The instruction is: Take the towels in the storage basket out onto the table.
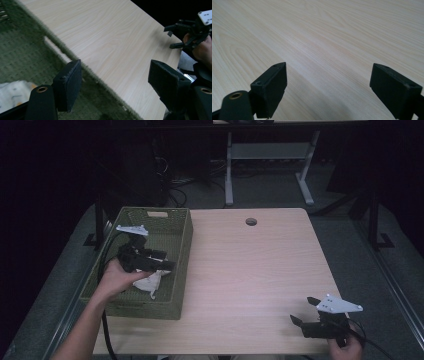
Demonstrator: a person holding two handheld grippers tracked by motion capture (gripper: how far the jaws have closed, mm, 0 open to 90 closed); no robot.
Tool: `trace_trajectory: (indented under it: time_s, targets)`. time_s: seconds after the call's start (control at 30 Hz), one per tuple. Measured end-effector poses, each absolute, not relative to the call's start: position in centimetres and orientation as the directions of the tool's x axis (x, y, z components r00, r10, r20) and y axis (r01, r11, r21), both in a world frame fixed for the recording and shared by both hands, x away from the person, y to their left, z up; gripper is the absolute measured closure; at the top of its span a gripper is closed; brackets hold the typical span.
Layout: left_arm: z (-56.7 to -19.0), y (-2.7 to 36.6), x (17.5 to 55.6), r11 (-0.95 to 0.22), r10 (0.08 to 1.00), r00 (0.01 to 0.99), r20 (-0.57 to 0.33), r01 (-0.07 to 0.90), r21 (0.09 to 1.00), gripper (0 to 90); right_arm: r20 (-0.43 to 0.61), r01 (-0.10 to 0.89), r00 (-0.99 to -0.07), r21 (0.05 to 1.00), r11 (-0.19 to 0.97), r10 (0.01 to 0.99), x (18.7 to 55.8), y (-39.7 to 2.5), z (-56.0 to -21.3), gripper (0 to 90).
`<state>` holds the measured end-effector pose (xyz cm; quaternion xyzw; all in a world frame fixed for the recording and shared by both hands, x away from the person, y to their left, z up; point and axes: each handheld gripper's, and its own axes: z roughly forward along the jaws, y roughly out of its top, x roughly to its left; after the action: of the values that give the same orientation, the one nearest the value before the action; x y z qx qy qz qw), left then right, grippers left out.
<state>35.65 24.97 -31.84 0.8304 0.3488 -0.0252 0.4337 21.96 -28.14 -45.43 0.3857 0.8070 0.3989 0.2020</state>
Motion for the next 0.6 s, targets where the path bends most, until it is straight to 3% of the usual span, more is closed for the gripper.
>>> trace_trajectory:
  time_s: [0.6]
  targets:
    - [-34.3, 29.0, 37.7, -0.360, 0.631, 0.690, -0.354, 0.664, 0.655, 28.3, -0.020, 0.459, -0.621, 0.800, 0.385, 0.783, 22.0, -28.2, -45.4, 14.0]
